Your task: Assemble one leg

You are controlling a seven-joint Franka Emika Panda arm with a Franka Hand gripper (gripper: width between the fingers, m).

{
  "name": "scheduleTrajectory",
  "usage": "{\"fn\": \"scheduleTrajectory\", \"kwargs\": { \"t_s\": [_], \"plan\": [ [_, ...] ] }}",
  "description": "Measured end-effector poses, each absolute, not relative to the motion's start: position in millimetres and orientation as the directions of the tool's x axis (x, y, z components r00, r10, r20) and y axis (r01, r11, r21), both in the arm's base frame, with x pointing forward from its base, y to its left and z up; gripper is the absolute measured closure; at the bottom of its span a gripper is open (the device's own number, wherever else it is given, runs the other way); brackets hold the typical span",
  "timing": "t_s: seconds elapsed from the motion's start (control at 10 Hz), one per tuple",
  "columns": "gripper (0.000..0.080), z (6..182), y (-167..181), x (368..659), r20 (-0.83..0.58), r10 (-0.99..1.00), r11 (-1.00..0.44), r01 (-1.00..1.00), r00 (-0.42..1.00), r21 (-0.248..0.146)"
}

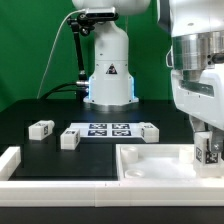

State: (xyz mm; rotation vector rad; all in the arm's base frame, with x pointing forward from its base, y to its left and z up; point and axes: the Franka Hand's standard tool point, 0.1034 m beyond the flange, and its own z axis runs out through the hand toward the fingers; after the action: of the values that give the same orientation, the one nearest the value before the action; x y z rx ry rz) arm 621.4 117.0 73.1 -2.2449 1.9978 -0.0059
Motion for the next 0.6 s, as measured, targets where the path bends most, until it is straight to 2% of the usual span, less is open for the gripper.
{"fn": "scheduleTrajectory", "kwargs": {
  "t_s": [0.1,0.2,0.6],
  "plan": [
    [0.0274,72.9,117.3,620.9,-0.084,-0.983,-0.156,-0.982,0.165,-0.104],
    [0.0176,73.2,118.6,619.1,-0.087,-0.973,-0.208,-0.974,0.216,-0.09],
    [0.0151,74.0,119.2,620.3,-0.029,-0.769,-0.633,-0.766,0.639,-0.112]
  ]
}}
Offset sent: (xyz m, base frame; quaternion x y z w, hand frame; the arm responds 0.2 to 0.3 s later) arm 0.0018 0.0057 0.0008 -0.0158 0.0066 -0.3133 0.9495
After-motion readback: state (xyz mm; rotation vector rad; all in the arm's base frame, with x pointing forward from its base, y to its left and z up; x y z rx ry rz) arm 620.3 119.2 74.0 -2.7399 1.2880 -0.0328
